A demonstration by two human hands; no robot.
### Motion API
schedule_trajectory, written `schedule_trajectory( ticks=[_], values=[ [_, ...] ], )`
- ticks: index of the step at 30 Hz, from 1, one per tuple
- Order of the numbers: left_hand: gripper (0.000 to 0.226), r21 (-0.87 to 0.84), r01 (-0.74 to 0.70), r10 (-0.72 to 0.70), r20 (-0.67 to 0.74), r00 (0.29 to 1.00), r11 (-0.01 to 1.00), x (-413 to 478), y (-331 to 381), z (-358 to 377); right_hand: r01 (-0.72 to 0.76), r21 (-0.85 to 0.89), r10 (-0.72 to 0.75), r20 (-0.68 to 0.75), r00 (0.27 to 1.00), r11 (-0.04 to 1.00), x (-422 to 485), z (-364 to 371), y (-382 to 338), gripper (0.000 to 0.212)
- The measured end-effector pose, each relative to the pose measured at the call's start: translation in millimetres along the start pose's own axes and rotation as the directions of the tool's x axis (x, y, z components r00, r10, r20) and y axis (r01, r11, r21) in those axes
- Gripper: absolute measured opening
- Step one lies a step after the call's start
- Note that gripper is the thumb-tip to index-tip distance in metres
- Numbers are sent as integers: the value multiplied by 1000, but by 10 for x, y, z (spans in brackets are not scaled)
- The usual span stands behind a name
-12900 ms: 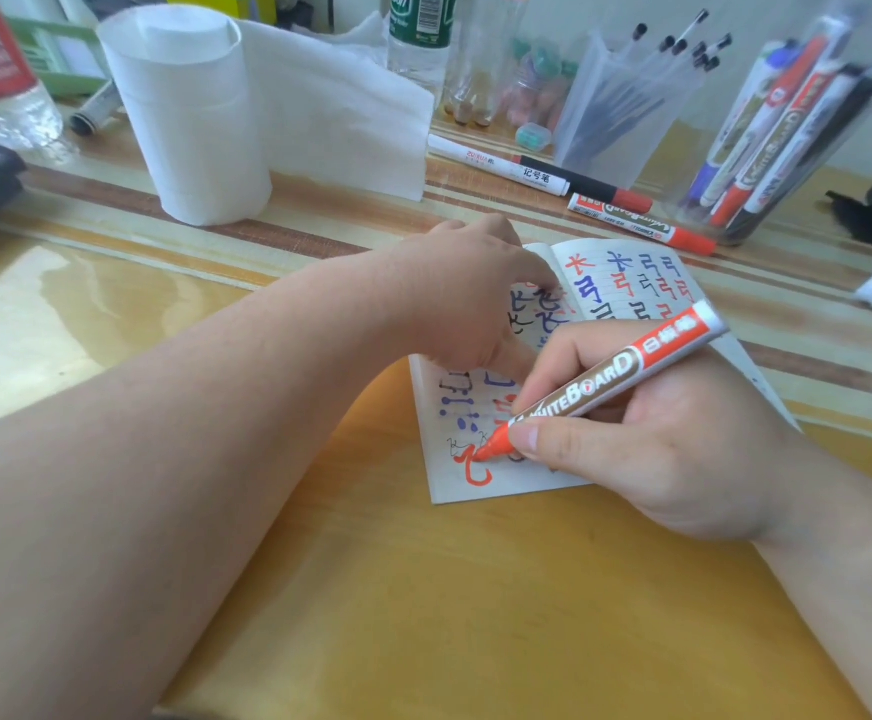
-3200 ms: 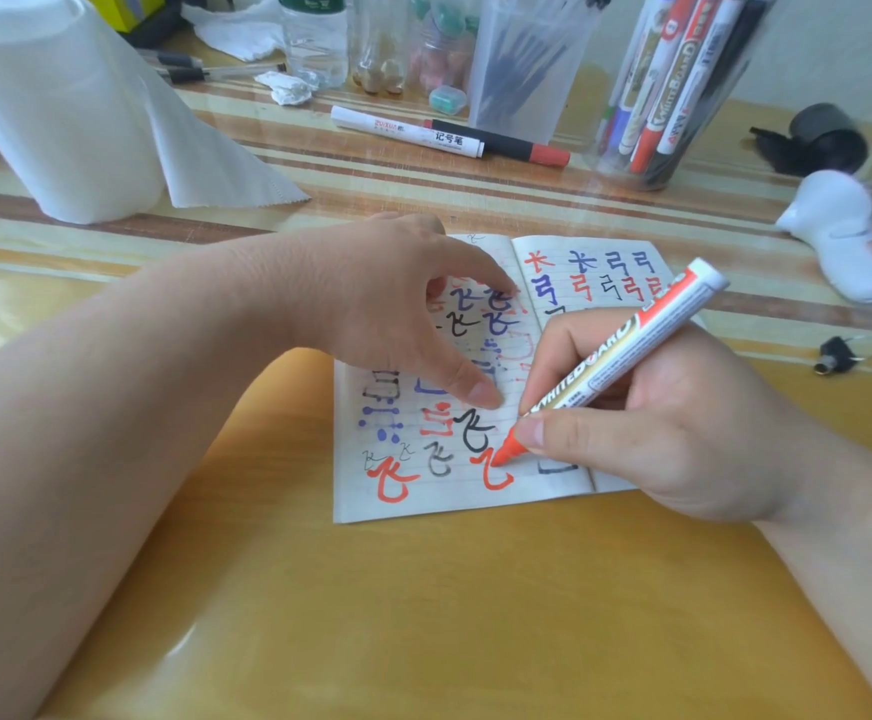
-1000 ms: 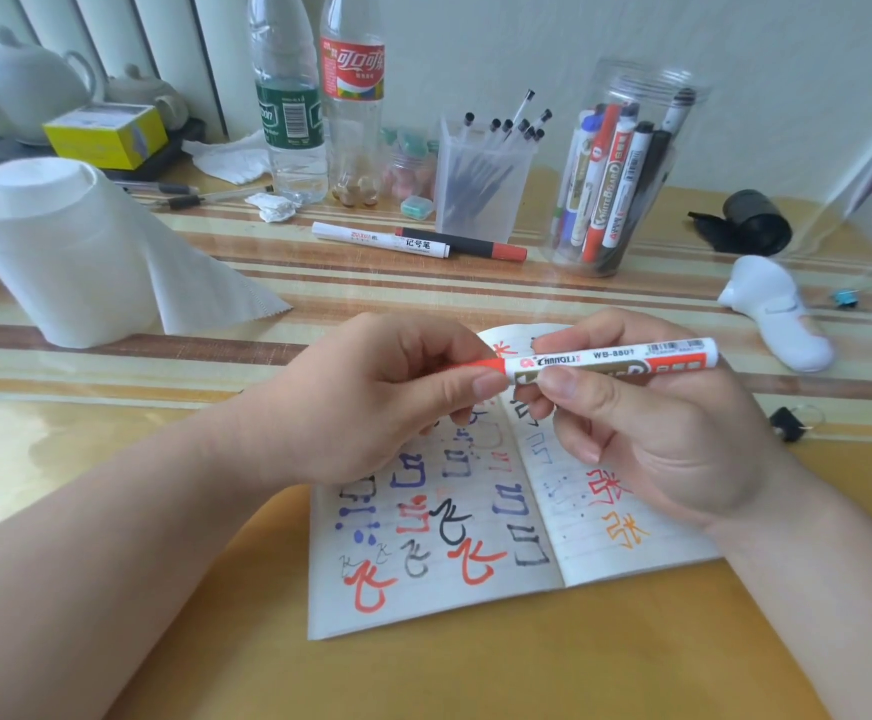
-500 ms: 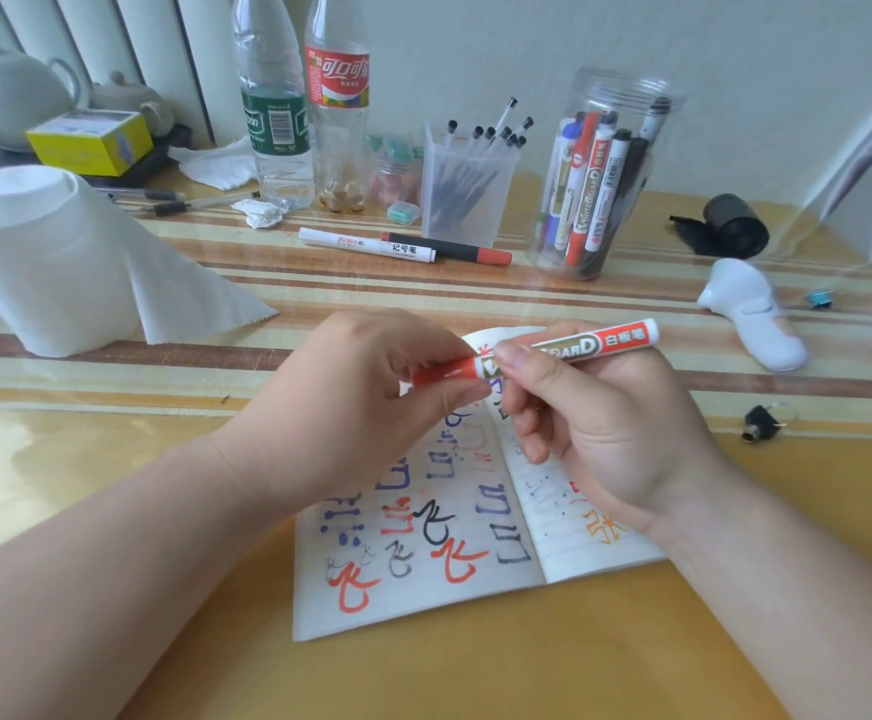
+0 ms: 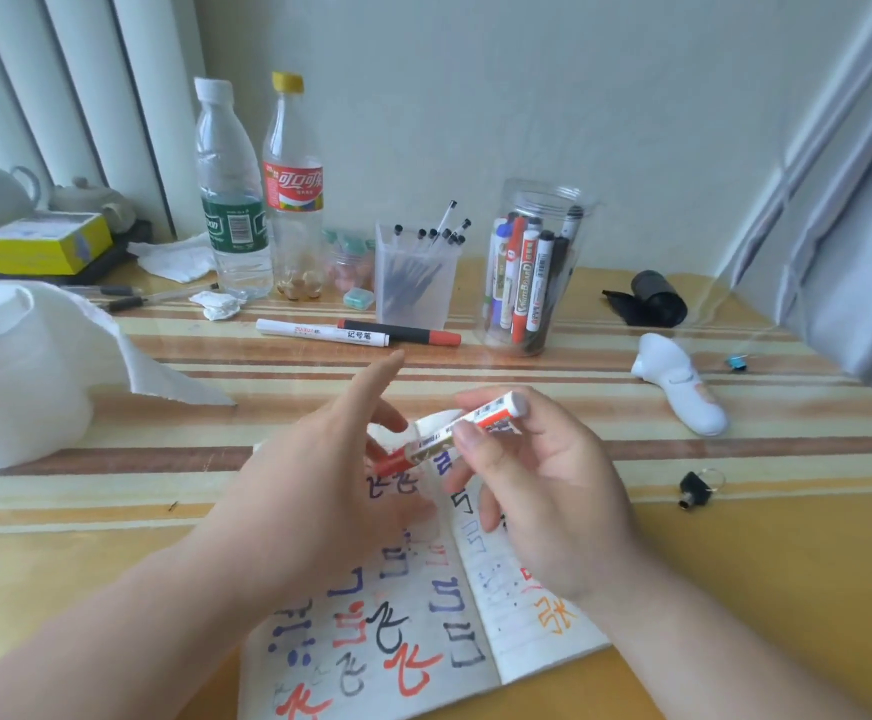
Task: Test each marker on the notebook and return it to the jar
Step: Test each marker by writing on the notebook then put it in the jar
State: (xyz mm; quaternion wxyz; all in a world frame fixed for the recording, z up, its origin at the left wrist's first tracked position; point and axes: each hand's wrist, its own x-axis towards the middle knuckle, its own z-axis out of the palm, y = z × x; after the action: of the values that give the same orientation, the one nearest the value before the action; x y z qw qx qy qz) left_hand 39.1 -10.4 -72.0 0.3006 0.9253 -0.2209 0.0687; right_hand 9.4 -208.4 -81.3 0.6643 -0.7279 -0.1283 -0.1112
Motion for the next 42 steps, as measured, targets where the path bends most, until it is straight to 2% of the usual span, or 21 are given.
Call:
schedule_trajectory(
  ticks=[2,3,6,8,11,13,16,20,25,29,32,34,36,38,42],
  values=[
    [123,10,5,-5,16,1000,1000,-16,-27,-1,11,-82,-11,0,1000,997,-41,11,-19,26],
    [124,13,7,-8,20,1000,1000,-15,-32,-6,18,-110,-21,-29,999,994,-52,16,-29,35],
    [117,-4,35,-35,-2,999,999,-15,-58,-12,94,-139,-111,-125,986,986,-42,28,-109,58],
    [109,-16,56,-56,-6,998,998,-15,-73,-11,163,-170,-190,-156,969,972,-11,6,-204,63],
    [94,51,23,-27,68,997,998,-20,-47,-9,261,-293,-317,-164,934,920,72,-60,-397,46],
    [98,141,-71,43,195,980,987,-26,-31,15,281,-352,-353,-160,922,893,169,-123,-514,36],
    [101,213,-161,85,327,941,964,-34,-38,80,313,-376,-401,-184,897,872,398,-235,-689,36],
    [99,195,-175,97,353,930,965,-32,-81,90,368,-439,-520,-301,799,820,925,-465,-933,38],
    [100,178,-172,102,347,932,969,-37,-103,107,340,-554,-605,-410,683,759,1652,-749,-1011,36],
    [101,174,-174,106,342,934,969,-20,-113,114,265,-630,-601,-408,687,730,1986,-774,-865,39],
    [101,171,-172,104,349,931,970,-19,-102,104,148,-708,-541,-370,755,691,2085,-766,-723,42],
    [101,167,-170,102,354,930,971,-14,-92,96,26,-780,-464,-345,816,625,2123,-779,-612,38],
    [101,168,-169,100,359,928,971,-12,-86,87,-127,-867,-355,-326,876,482,2156,-803,-506,32],
    [100,163,-168,100,359,928,972,-12,-81,84,-263,-899,-207,-349,914,351,2162,-812,-441,39],
    [100,156,-180,116,349,930,971,-8,-82,87,-309,-881,-45,-347,937,359,2143,-798,-433,45]
  ],
)
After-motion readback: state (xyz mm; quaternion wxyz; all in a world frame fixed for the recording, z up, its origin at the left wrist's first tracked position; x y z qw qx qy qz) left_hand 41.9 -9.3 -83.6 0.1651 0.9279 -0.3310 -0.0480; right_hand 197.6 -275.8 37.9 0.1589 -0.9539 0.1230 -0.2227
